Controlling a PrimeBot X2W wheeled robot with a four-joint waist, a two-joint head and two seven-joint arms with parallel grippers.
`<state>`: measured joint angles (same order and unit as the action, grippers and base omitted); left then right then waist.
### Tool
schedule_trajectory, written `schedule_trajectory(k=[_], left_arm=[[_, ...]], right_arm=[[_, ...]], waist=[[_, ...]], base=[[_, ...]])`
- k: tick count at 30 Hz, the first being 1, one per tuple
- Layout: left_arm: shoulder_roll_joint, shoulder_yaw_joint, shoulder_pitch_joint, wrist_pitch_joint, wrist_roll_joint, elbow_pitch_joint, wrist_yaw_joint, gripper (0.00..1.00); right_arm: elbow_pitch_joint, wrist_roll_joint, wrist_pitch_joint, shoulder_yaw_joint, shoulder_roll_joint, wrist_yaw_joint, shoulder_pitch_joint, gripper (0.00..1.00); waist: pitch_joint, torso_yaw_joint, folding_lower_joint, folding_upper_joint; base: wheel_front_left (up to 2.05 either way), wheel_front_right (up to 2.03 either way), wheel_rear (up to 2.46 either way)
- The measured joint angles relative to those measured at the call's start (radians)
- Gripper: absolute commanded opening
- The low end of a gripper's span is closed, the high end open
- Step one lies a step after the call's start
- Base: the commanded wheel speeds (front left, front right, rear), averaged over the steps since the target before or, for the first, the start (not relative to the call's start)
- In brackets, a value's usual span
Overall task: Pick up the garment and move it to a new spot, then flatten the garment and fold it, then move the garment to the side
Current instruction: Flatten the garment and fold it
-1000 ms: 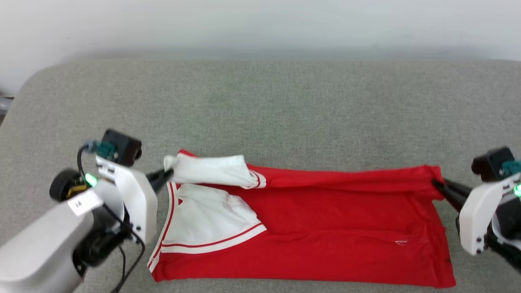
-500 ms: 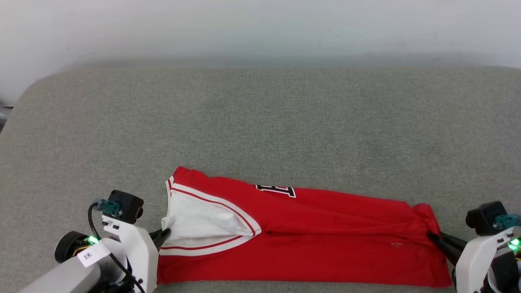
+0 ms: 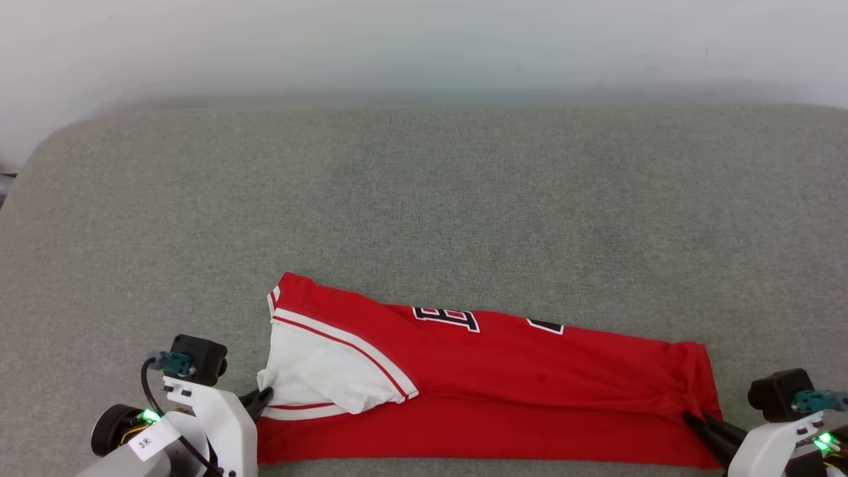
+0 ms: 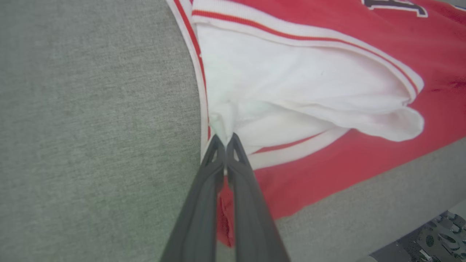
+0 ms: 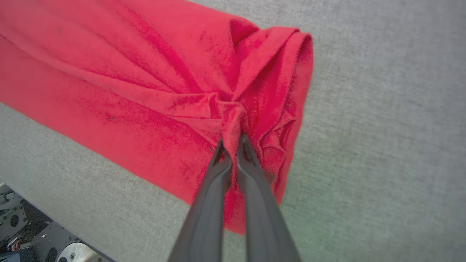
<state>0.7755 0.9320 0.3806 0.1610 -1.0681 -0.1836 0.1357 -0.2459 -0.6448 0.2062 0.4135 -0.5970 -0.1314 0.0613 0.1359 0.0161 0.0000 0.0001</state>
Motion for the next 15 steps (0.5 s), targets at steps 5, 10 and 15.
schedule_trajectory(k=[5, 10, 15], left_arm=[[-0.009, -0.034, -0.015, -0.125, 0.039, 0.009, 0.051, 1.00], [-0.021, -0.077, -0.044, -0.272, 0.090, 0.038, 0.138, 1.00], [-0.036, -0.121, -0.070, -0.379, 0.131, 0.059, 0.227, 1.00]], right_arm=[[0.067, -0.002, -0.007, -0.048, 0.004, 0.000, -0.023, 1.00], [0.192, -0.026, 0.028, -0.131, -0.022, 0.000, -0.049, 1.00], [0.277, -0.030, 0.096, -0.240, -0.048, 0.000, -0.058, 1.00]], waist=[[-0.032, -0.001, 0.0000, 0.0000], [-0.062, 0.003, 0.0000, 0.0000], [-0.073, 0.014, 0.0000, 0.0000]], base=[[0.00, 0.00, 0.00], [0.00, 0.00, 0.00], [0.00, 0.00, 0.00]])
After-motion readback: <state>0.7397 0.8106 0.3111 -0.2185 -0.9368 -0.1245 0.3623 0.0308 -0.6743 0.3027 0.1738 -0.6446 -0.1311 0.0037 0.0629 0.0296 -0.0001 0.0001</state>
